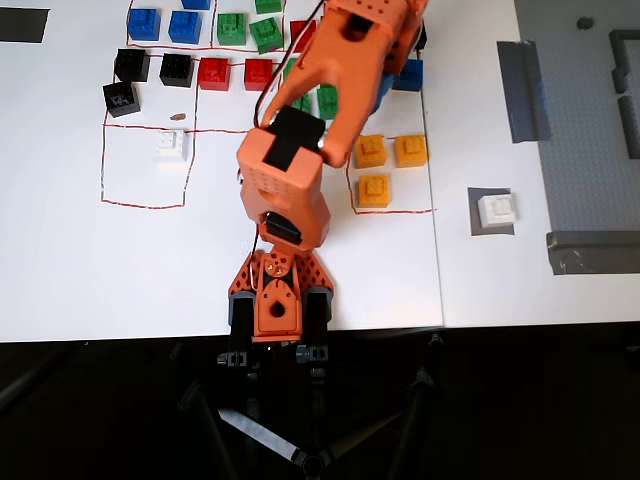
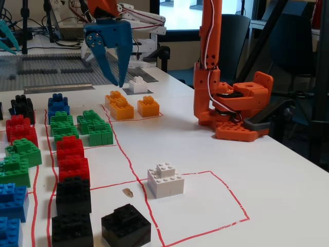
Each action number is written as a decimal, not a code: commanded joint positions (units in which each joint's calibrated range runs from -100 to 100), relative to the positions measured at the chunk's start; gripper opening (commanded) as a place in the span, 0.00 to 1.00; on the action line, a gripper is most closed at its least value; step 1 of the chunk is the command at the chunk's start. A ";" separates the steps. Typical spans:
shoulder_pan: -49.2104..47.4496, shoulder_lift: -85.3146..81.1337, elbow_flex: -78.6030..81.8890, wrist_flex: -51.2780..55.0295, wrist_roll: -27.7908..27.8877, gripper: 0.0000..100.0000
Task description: Grab the block and put it in the grey marker
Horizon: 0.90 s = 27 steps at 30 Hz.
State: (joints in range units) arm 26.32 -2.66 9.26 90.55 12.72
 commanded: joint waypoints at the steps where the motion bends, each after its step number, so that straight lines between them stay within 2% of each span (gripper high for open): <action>1: -5.85 -7.71 -4.13 1.13 -3.66 0.00; 13: -21.99 -8.40 -7.86 1.62 -13.87 0.00; 27: -29.31 -9.26 -8.22 1.94 -17.53 0.00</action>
State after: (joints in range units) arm -2.43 -2.66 5.76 91.03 -4.13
